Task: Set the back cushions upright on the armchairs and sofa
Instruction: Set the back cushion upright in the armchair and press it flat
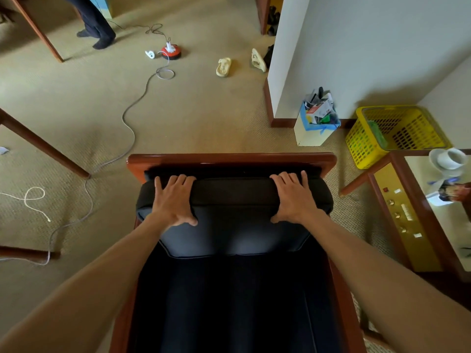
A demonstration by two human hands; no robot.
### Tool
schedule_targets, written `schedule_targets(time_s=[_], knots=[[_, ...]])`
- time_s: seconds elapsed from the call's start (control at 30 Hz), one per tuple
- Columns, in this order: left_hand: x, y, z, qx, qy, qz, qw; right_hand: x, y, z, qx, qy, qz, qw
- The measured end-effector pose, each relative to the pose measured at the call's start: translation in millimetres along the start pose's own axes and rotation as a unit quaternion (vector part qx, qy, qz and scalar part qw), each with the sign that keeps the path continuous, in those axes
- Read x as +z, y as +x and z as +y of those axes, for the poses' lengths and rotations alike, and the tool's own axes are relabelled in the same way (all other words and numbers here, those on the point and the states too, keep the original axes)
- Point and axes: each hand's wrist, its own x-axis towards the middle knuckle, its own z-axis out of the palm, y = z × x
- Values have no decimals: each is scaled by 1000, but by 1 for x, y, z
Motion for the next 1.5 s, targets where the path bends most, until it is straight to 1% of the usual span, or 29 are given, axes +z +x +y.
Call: schedule_targets(time_s=[0.07, 0.17, 0.2, 0.23, 0.3, 0.37, 0.43, 0.5, 0.6, 0.73, 0.77, 0.8, 0.87, 0.93, 1.03, 1.1, 1.17, 1.27, 1.4, 1.5], knots=[[-4, -14, 0, 24, 13, 36, 999, -1, -14, 0, -24, -7, 32, 999], [-5, -41, 5, 63, 4, 161, 985, 3, -50, 6, -30, 15, 134, 990], [-2, -47, 8, 67, 4, 180, 981, 8, -61, 7, -25, 21, 151, 988], [2, -50, 11, 70, 7, 180, 981, 13, -67, 7, -19, 19, 151, 988], [7, -51, 13, 66, 10, 147, 987, 18, -67, 1, -11, 17, 119, 993], [7, -47, 5, 51, 9, 124, 991, 17, -58, -10, -13, 15, 117, 993], [11, -50, -3, 41, 10, 124, 991, 17, -56, -13, -6, 15, 135, 991], [20, -56, -2, 55, 9, 140, 989, 25, -66, -11, -2, 10, 143, 990], [25, -56, 4, 53, -3, 137, 989, 30, -68, -12, 6, 12, 112, 994], [19, -46, 3, 37, -22, 106, 993, 24, -53, -30, 41, 29, 87, 995], [19, -48, 12, 27, -38, 103, 994, 26, -54, -40, 37, 39, 89, 995], [21, -51, 25, 30, -59, 106, 992, 29, -56, -53, 14, 47, 93, 994], [31, -62, 57, 74, -101, 123, 984, 38, -61, -76, -46, 50, 104, 992], [40, -70, 82, 109, -90, 127, 982, 46, -62, -83, -81, 29, 125, 988], [48, -63, 74, 113, -49, 153, 981, 50, -56, -57, -72, 17, 153, 985], [46, -55, 45, 96, -33, 154, 983, 47, -53, -28, -37, 26, 159, 986], [44, -50, 10, 60, -44, 154, 985, 46, -49, 0, -4, 13, 153, 988], [43, -48, -14, 40, -35, 146, 988, 45, -42, 15, 15, -11, 134, 991], [41, -44, -7, 29, -43, 133, 990, 38, -38, 11, 28, 2, 88, 996], [35, -45, -7, 17, -26, 100, 994, 29, -38, 11, 30, 9, 45, 998]])
